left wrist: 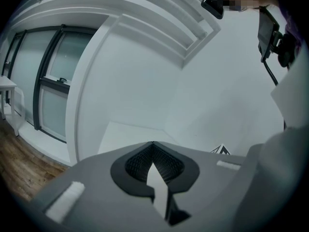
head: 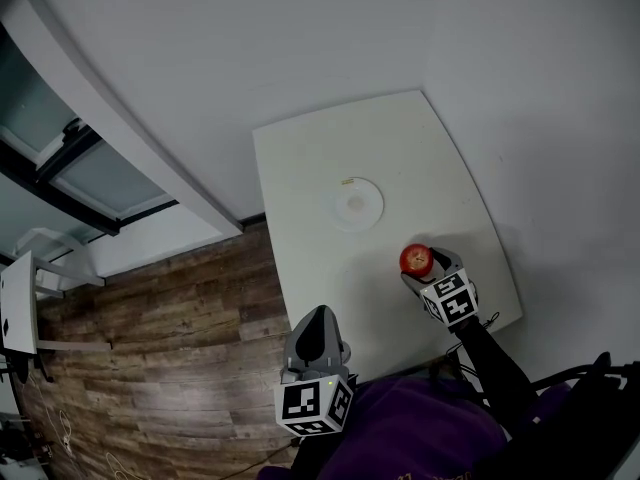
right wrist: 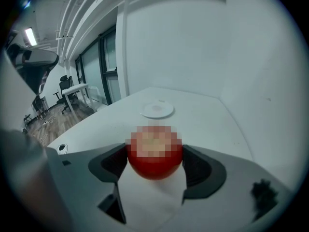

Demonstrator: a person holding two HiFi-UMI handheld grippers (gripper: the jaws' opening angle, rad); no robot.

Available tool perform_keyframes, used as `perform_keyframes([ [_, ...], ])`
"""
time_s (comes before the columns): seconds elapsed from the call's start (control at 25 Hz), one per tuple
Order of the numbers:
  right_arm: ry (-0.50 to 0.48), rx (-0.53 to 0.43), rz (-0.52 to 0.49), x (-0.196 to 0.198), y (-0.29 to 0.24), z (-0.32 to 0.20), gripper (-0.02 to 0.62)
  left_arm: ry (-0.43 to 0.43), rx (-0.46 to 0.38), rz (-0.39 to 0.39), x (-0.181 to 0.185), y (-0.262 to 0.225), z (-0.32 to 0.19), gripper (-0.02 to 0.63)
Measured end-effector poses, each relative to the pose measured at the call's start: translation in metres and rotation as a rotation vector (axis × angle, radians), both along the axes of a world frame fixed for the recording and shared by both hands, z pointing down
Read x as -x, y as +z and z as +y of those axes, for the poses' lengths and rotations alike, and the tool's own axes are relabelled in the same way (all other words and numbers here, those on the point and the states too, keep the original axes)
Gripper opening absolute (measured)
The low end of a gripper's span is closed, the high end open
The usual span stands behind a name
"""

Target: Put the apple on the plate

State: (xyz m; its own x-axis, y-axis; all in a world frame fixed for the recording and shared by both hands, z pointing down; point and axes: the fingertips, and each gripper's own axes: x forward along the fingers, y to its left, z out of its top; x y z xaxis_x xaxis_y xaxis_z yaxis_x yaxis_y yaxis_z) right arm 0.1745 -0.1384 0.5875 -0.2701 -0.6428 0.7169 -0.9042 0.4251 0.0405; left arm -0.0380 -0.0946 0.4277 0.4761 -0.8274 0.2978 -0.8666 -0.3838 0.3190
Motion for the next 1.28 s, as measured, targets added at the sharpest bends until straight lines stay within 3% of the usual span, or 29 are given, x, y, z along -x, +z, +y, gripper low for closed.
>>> perform_keyframes([
  [1.28,-0.166,-0.063,0.038,0.059,-0.014,-0.080,0.364,-0.152,0.030,-0.006,0.048,0.011,-0.005,0.007],
])
